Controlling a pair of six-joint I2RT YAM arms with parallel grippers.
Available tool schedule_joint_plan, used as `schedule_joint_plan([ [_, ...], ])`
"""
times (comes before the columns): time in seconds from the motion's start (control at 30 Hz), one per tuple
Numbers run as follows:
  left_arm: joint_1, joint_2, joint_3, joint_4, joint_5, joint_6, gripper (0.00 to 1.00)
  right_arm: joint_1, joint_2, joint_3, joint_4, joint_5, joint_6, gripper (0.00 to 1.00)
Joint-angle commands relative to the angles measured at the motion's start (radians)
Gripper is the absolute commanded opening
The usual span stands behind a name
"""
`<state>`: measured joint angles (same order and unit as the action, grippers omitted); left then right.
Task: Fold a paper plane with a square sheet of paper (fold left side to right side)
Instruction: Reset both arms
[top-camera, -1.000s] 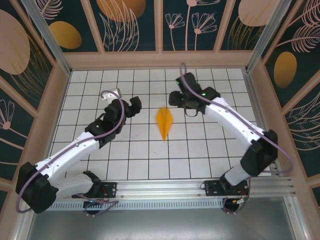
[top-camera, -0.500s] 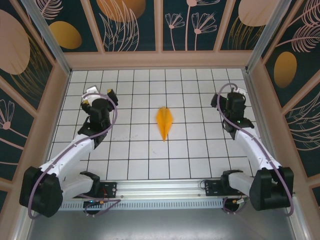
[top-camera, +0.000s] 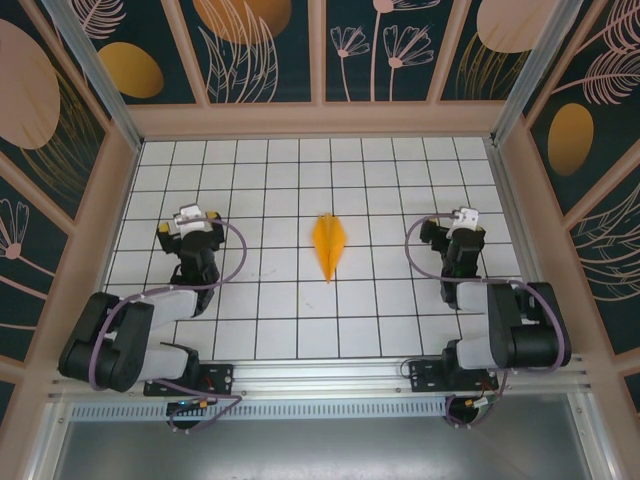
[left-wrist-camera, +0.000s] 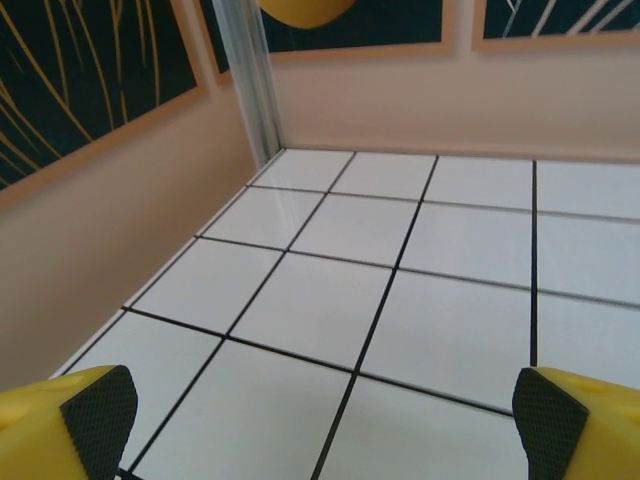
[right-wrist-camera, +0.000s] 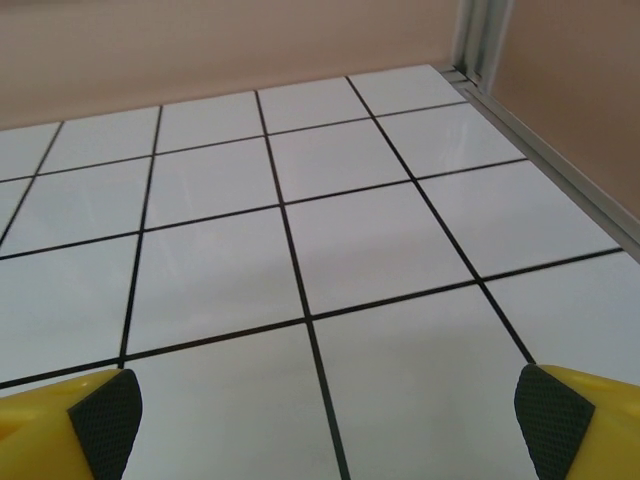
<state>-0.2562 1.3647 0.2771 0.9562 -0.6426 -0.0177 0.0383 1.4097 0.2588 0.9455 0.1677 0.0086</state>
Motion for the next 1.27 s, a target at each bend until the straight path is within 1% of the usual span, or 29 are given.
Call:
schedule_joint_plan([
  [0.0, 0.012, 0.068, -0.056, 0.310, 0.099, 0.093, 0.98, -0.003, 0.065, -0.018, 0.242, -0.090, -0.049, 0.99],
  [0.07, 0.017, 0.113, -0.074, 0.401, 0.123, 0.115, 0.98, -0.019, 0.067, -0.020, 0.242, -0.120, -0.038, 0.99],
  [0.1, 0.019, 0.112, -0.073, 0.399, 0.117, 0.108, 0.99, -0.024, 0.079, -0.032, 0.277, -0.130, -0.033, 0.99],
  [0.13, 0.029, 0.101, -0.083, 0.394, 0.139, 0.097, 0.99, -0.031, 0.087, -0.045, 0.308, -0.145, -0.032, 0.99],
  [0.2, 0.066, 0.090, -0.134, 0.471, 0.200, 0.063, 0.99, -0.038, 0.139, -0.067, 0.401, -0.149, -0.037, 0.99],
  [0.23, 0.088, 0.096, -0.162, 0.522, 0.223, 0.039, 0.98, -0.041, 0.123, -0.062, 0.353, -0.176, -0.034, 0.99],
  [0.3, 0.129, 0.122, -0.189, 0.592, 0.267, 0.002, 0.98, -0.049, 0.128, -0.057, 0.356, -0.191, -0.029, 0.99],
  [0.37, 0.149, 0.182, -0.170, 0.613, 0.286, -0.010, 0.98, -0.077, 0.130, -0.026, 0.296, -0.220, 0.002, 0.99],
  [0.4, 0.150, 0.197, -0.141, 0.578, 0.285, -0.008, 0.99, -0.093, 0.131, -0.020, 0.294, -0.241, 0.011, 0.99],
  [0.43, 0.158, 0.167, -0.102, 0.453, 0.300, -0.029, 0.98, -0.095, 0.132, -0.024, 0.298, -0.243, 0.011, 0.99],
  [0.47, 0.188, 0.158, -0.071, 0.381, 0.341, -0.055, 0.98, -0.092, 0.132, -0.023, 0.295, -0.241, 0.011, 0.99],
  [0.57, 0.218, 0.162, -0.064, 0.377, 0.365, -0.076, 0.99, -0.091, 0.131, -0.022, 0.292, -0.235, 0.008, 0.99],
  [0.63, 0.218, 0.160, -0.064, 0.371, 0.368, -0.077, 0.99, -0.077, 0.131, -0.022, 0.292, -0.211, 0.000, 0.99],
  [1.23, 0.219, 0.160, -0.067, 0.378, 0.367, -0.074, 0.98, -0.076, 0.131, -0.021, 0.289, -0.212, 0.001, 0.99],
])
